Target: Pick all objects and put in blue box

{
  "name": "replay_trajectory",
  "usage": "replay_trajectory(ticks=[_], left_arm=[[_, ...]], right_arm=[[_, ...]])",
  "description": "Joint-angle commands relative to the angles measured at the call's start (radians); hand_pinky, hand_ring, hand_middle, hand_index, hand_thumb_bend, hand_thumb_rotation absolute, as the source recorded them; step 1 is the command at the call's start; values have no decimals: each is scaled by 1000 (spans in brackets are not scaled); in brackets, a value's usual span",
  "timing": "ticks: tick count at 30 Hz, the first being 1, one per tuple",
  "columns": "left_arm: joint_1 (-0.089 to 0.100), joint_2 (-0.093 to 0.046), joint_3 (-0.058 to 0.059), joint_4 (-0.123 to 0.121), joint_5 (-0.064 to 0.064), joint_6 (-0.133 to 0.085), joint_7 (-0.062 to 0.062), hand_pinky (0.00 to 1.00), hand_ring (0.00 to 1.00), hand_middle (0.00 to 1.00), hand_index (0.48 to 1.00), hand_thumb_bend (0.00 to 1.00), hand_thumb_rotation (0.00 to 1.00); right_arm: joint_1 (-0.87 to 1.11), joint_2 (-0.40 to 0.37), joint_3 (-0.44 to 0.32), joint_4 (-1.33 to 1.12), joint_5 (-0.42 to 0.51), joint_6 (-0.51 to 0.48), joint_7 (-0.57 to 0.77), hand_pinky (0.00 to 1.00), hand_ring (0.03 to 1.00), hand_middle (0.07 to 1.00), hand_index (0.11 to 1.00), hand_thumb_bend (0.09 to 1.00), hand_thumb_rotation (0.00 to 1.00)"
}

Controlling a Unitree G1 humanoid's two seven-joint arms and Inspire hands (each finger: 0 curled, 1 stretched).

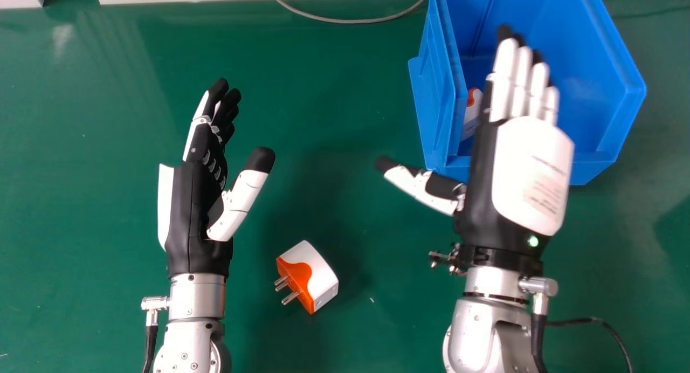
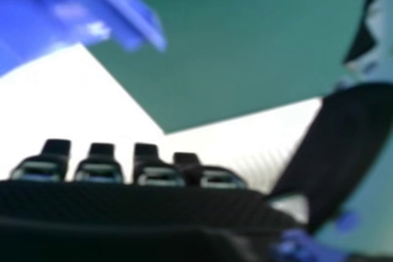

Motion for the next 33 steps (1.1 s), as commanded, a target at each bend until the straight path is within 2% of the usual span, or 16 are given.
replay_trajectory(ticks=[1, 10, 12, 15, 17, 23, 26, 28, 33], left_arm=[[3, -4, -4, -20, 6, -9, 0, 955, 928, 908, 910, 911, 659], [5, -5, -3, -21, 16, -11, 12, 949, 925, 909, 906, 927, 662], [6, -5, -4, -21, 15, -12, 11, 948, 925, 910, 906, 926, 663], [6, -6, -3, -22, 8, -13, 5, 948, 926, 911, 906, 926, 664], [6, -6, -3, -24, 4, -10, 3, 955, 929, 911, 908, 923, 662], [7, -1, -1, -22, 12, -17, 6, 966, 935, 915, 913, 918, 664], [6, 0, -2, -19, 15, -19, 7, 965, 934, 914, 913, 913, 666], [4, -3, -2, -17, 1, -20, -6, 964, 934, 913, 912, 911, 666], [3, -5, 1, -19, -15, -15, -23, 971, 937, 916, 915, 912, 661]], right_arm=[[-40, -7, -5, 30, 0, -70, -89, 996, 1000, 1000, 1000, 818, 362], [-114, -100, 11, 154, -20, -300, -223, 1000, 1000, 1000, 1000, 872, 337], [-130, -128, 21, 172, -28, -352, -238, 1000, 1000, 1000, 1000, 884, 342], [-154, -162, 38, 199, -34, -439, -262, 1000, 1000, 1000, 1000, 896, 348], [-170, -196, 55, 210, -31, -515, -249, 980, 1000, 1000, 1000, 932, 384], [-177, -277, 80, 182, 54, -724, -81, 915, 988, 1000, 1000, 971, 438], [-171, -313, 89, 159, 195, -829, 122, 881, 967, 997, 1000, 982, 439], [-170, -324, 89, 154, 275, -882, 230, 869, 957, 993, 1000, 986, 434], [-158, -332, 73, 131, 380, -924, 434, 833, 930, 965, 1000, 996, 389]])
